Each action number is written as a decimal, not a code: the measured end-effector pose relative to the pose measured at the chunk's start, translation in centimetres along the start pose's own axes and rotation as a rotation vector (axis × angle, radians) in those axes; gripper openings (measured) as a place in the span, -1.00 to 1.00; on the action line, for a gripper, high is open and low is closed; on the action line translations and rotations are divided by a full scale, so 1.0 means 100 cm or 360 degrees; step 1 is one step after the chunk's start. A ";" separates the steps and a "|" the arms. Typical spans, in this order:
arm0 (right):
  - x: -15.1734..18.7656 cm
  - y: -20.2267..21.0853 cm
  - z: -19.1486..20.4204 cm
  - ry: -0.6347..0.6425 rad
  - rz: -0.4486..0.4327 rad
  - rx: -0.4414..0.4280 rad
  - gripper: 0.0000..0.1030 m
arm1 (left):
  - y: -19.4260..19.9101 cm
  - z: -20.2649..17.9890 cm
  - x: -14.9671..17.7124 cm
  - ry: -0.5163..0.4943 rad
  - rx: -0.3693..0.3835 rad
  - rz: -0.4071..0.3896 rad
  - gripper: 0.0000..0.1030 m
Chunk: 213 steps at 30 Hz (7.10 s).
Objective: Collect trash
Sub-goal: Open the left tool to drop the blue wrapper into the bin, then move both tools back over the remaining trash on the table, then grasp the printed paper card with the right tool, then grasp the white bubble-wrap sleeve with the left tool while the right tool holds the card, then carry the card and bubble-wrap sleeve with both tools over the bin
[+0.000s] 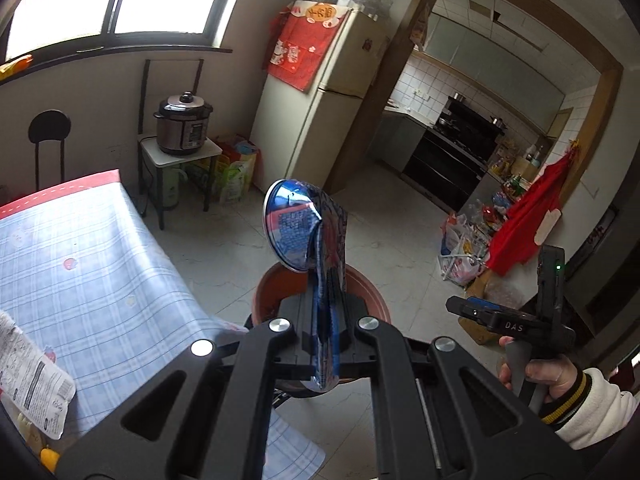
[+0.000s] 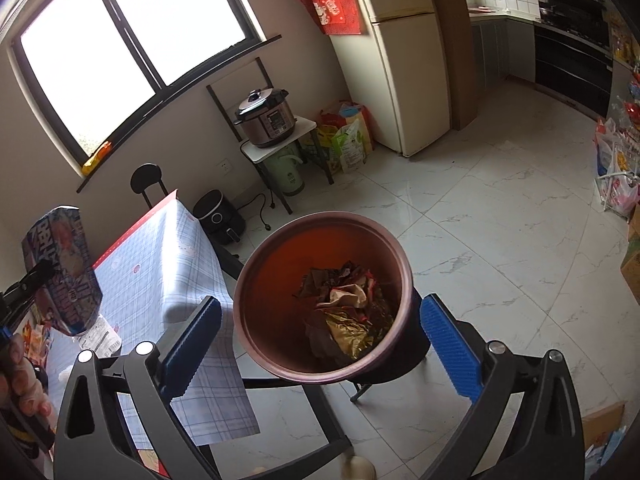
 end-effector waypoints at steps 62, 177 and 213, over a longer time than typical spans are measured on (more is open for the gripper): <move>0.123 -0.098 0.473 0.1004 0.0356 -0.0443 0.90 | 0.418 0.414 0.204 0.0875 -0.1242 -0.0418 0.89; 0.112 -0.053 0.401 0.0606 0.0229 -0.0576 -0.68 | 0.350 0.421 0.200 0.1336 -0.1114 -0.0390 -0.19; -0.011 -0.038 0.059 -0.0010 -0.0050 -0.0161 -0.68 | 0.153 0.145 0.067 0.0463 -0.0522 -0.0178 -0.18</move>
Point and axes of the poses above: each gripper's, at about its wrist camera, not at the fingertips, and y roughly against the way its jaws point, z to its left, x to its underside, the point moved 7 cm from there along -y, roughly the way its jaws point, and after that the axes turned 4 degrees about y, right-handed, at the moved point
